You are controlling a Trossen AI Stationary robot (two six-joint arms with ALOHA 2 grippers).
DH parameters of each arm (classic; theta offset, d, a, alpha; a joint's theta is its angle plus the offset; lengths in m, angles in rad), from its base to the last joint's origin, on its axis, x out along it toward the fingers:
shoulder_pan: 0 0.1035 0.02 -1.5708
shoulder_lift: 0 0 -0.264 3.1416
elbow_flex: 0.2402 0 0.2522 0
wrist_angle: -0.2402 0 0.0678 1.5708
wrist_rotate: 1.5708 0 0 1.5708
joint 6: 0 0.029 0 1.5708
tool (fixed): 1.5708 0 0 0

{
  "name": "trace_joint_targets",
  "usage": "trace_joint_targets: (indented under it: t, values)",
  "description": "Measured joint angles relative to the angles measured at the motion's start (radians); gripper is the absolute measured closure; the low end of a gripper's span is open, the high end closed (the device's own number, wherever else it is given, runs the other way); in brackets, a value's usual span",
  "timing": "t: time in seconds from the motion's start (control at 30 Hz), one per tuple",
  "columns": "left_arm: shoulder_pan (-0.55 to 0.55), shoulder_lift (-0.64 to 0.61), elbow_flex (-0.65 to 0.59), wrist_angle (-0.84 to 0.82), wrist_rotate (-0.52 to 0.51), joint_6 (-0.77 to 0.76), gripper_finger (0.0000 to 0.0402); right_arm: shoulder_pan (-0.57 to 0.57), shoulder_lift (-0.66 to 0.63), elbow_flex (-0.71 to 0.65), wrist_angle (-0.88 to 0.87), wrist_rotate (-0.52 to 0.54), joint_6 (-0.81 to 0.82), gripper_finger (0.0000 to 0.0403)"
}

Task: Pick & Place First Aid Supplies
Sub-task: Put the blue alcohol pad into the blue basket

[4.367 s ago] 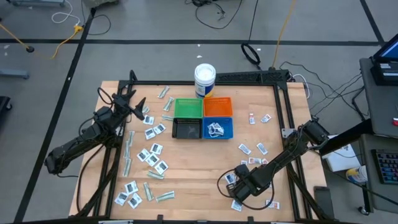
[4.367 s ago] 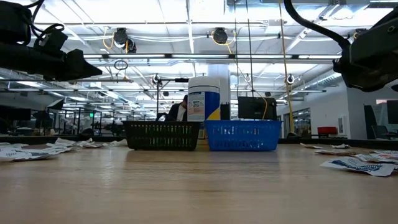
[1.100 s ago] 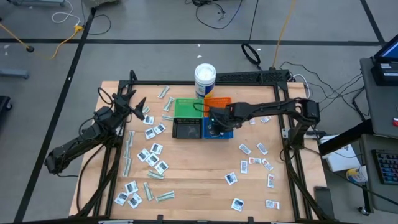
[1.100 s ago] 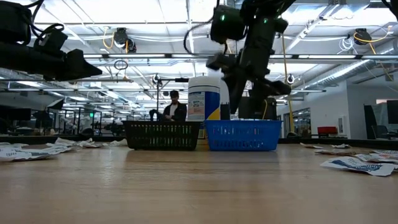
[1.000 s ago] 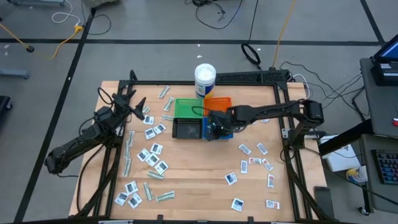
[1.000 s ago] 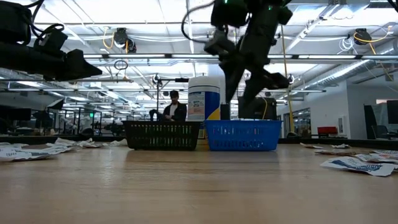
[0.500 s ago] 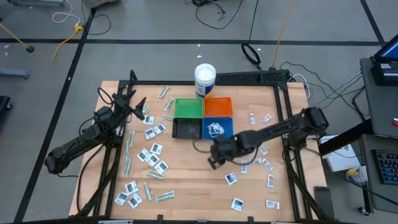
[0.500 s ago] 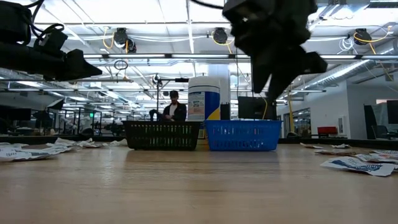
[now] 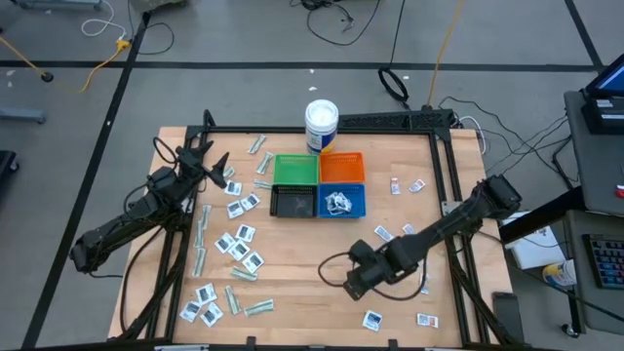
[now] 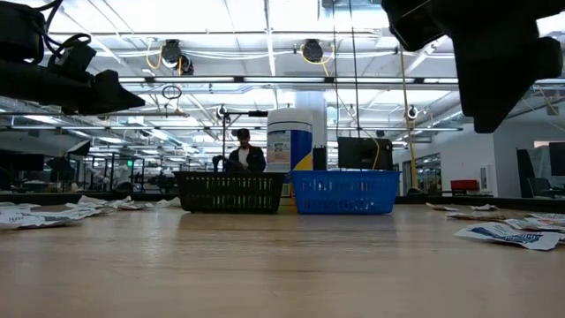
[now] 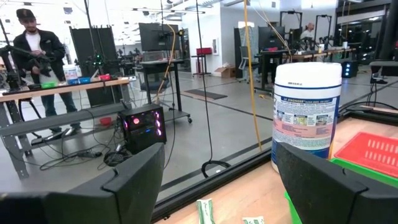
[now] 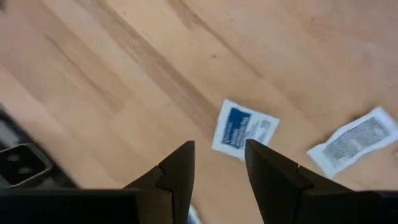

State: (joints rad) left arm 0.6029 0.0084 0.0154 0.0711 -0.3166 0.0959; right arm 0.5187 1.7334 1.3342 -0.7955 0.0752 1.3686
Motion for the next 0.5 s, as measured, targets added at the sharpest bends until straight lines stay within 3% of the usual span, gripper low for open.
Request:
trace_joint_targets:
  t: [0.5]
  values:
    - [0.000, 0.000, 0.000, 0.000, 0.000, 0.000, 0.0094, 0.014, 0.170, -0.001, 0.003, -0.039, -0.128, 0.0268]
